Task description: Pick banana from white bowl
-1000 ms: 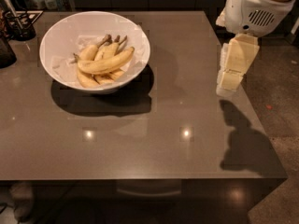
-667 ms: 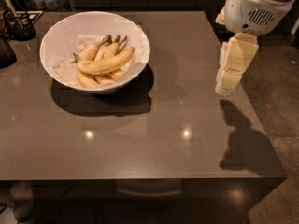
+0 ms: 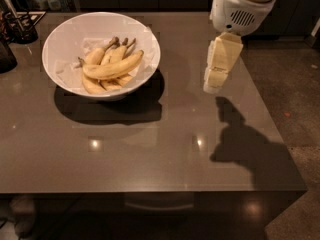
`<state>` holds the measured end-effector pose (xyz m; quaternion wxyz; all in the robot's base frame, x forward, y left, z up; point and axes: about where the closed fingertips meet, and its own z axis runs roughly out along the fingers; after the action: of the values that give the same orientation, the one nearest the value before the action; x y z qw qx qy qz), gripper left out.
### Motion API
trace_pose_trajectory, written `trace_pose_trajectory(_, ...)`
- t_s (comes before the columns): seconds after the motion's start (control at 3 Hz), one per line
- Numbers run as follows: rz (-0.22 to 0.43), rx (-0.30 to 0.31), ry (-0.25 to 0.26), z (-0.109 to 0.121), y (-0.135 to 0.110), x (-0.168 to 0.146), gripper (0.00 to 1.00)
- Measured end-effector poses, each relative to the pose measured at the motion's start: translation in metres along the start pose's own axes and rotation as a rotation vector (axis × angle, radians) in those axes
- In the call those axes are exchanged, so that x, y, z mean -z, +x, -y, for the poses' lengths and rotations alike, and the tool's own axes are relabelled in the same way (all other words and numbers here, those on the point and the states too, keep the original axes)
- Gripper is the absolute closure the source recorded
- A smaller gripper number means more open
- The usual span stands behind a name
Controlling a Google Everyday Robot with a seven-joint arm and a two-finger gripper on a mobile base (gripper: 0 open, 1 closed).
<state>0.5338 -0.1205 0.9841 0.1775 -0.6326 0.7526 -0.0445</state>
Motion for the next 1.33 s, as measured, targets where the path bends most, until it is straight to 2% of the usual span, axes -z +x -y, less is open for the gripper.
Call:
trace_pose_trajectory(0.33,0.023,0.101,0.005,0.021,-0.052,-0.018,0.00)
trace_pose_trajectory(0.67,0.023,0.100,0.005,0.021,-0.052,-0.018,0.00)
trace_pose_trajectory(1.0,0.042,0.136,0.000,0.023,-0.085,-0.036,0.00)
trace_pose_trajectory(1.33,0.054,0.167,-0.033,0.027,-0.125,-0.055,0.00)
